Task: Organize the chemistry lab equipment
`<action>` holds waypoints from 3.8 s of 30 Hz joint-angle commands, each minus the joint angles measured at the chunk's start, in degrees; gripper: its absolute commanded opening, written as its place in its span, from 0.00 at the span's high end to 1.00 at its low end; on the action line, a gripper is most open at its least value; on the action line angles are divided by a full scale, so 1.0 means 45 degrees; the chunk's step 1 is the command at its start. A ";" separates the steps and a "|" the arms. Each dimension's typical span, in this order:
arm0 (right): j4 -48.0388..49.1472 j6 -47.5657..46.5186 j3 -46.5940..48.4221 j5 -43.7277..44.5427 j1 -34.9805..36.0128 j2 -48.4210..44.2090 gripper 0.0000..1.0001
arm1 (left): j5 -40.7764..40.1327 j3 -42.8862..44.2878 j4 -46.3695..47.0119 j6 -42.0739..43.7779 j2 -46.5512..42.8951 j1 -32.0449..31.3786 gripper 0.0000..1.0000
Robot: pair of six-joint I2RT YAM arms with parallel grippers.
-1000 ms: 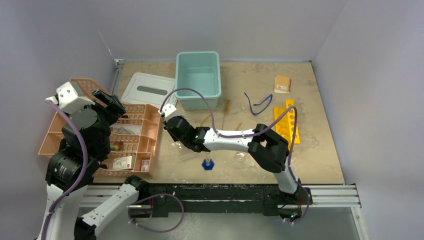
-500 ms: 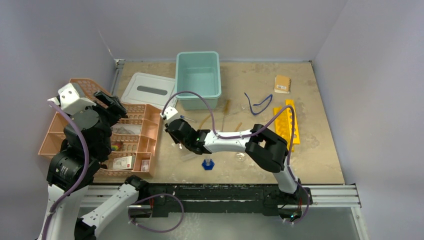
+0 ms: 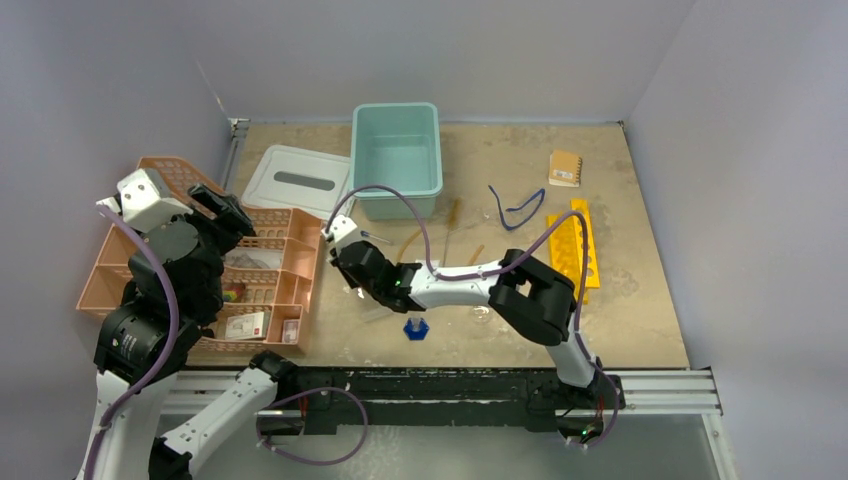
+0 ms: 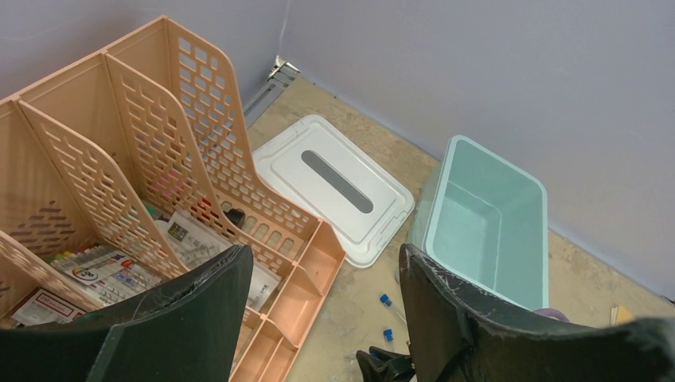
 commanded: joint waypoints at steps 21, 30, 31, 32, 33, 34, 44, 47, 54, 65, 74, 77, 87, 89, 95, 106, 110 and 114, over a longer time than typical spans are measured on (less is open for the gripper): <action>0.1855 0.0208 -0.0733 -0.2137 -0.0040 -0.0188 0.80 | 0.0052 -0.0278 0.0234 -0.0241 -0.0112 0.0050 0.33; 0.1950 -0.0175 -0.1062 -0.1931 -0.0047 -0.0569 0.62 | 0.0016 -0.0279 0.0186 -0.0207 -0.0141 0.0050 0.33; 0.1803 -0.0126 -0.1021 -0.1871 -0.0050 -0.0701 0.58 | 0.0016 -0.0293 0.0198 -0.0210 -0.0137 0.0050 0.33; 0.1594 -0.0059 -0.0937 -0.1827 -0.0053 -0.0864 0.54 | 0.0030 -0.0285 0.0204 -0.0199 -0.0136 0.0050 0.33; 0.1300 0.0059 -0.0778 -0.1785 -0.0066 -0.0950 0.49 | 0.0044 -0.0289 0.0203 -0.0204 -0.0136 0.0050 0.33; 0.0889 0.0262 -0.0594 -0.1706 -0.0082 -0.1036 0.45 | 0.0054 -0.0275 0.0190 -0.0215 -0.0122 0.0050 0.33; -0.0700 0.0869 0.0404 -0.2653 -0.0298 -0.1888 0.32 | 0.0201 0.0114 0.0302 -0.0161 0.0014 0.0050 0.33; -0.1087 0.1113 0.0541 -0.2770 -0.0489 -0.2439 0.33 | 0.0264 0.0168 0.0322 -0.0134 0.0095 0.0050 0.33; -0.3043 0.1837 0.0795 -0.2928 -0.1701 -0.3132 0.61 | 0.1045 -0.0033 0.0476 -0.0066 0.0413 0.0050 0.32; -0.6413 0.1763 0.2111 -0.1989 -0.2062 -0.1670 0.68 | 0.1415 -0.0710 0.0294 -0.0985 0.0896 0.0050 0.33; -0.7504 0.1593 0.2292 -0.1533 -0.2089 -0.0479 0.69 | 0.1932 -0.1215 0.0264 -0.1376 0.1084 0.0050 0.32; -0.7437 0.1544 0.2360 -0.1881 -0.2106 -0.0120 0.68 | 0.1987 -0.1362 0.0258 -0.1460 0.1048 0.0050 0.32; -0.7266 0.1229 0.2738 -0.2152 -0.2176 0.0821 0.69 | 0.2424 -0.1725 0.0243 -0.1786 0.1018 0.0050 0.32; -0.7202 0.1250 0.2719 -0.2204 -0.2254 0.0914 0.69 | 0.2456 -0.1786 0.0240 -0.1854 0.0982 0.0050 0.32; -0.6701 0.1387 0.2585 -0.2485 -0.2508 0.1319 0.69 | 0.2487 -0.1870 0.0218 -0.1949 0.0880 0.0050 0.33; -0.6382 0.1173 0.3253 -0.2126 -0.2551 0.2212 0.87 | 0.2808 -0.1904 0.0099 -0.2010 0.0788 0.0050 0.33; -0.5629 0.1284 0.2669 -0.1959 -0.2556 0.1178 0.93 | 0.2852 -0.1996 0.0048 -0.2165 0.0639 0.0050 0.32; -0.4810 0.1384 0.1993 -0.1946 -0.2553 -0.0311 0.94 | 0.3481 -0.2258 0.0406 -0.2205 0.0495 0.0050 0.30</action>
